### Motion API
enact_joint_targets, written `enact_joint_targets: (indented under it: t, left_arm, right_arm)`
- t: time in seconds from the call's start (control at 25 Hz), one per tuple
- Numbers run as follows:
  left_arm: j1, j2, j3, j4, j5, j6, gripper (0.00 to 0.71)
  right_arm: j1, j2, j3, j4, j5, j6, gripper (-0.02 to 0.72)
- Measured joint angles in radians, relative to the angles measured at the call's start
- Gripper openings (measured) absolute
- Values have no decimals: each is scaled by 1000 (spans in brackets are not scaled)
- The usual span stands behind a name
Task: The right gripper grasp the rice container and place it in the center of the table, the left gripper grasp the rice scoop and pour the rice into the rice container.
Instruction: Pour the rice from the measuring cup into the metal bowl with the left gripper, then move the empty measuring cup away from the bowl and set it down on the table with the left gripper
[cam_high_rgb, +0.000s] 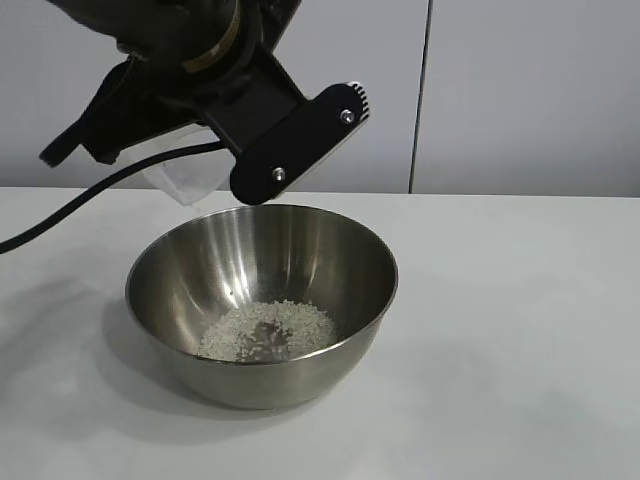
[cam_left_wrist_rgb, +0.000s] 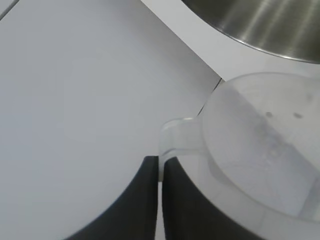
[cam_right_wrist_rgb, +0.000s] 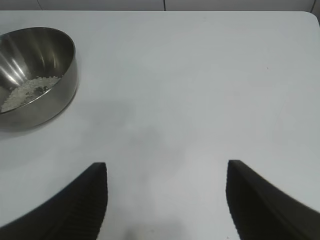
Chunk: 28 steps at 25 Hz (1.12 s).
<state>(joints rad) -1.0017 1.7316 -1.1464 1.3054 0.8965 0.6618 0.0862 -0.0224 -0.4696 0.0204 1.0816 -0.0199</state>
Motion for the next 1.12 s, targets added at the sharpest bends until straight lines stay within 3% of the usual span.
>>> enact_joint_targets:
  t: [0.2, 0.44, 0.6, 0.84, 0.96, 1.12]
  left_arm:
    - [0, 0, -1, -20, -20, -98, 9]
    - [0, -31, -1, -93, -99, -533, 9]
    - [27, -56, -1, -124, -120, -892, 9]
    - [143, -127, -1, -150, -194, -1274, 9]
    - [238, -209, -1, -172, -334, -1387, 9]
    - [405, -319, 19, -212, -553, -1451, 9]
  right_arm:
    - [0, 0, 0, 0, 0, 0, 463]
    - [0, 0, 0, 0, 0, 0, 463]
    - [0, 0, 0, 1, 0, 0, 463]
    - [0, 0, 0, 1, 0, 0, 463]
    - [0, 0, 0, 1, 0, 0, 463]
    - [0, 0, 0, 1, 0, 0, 463]
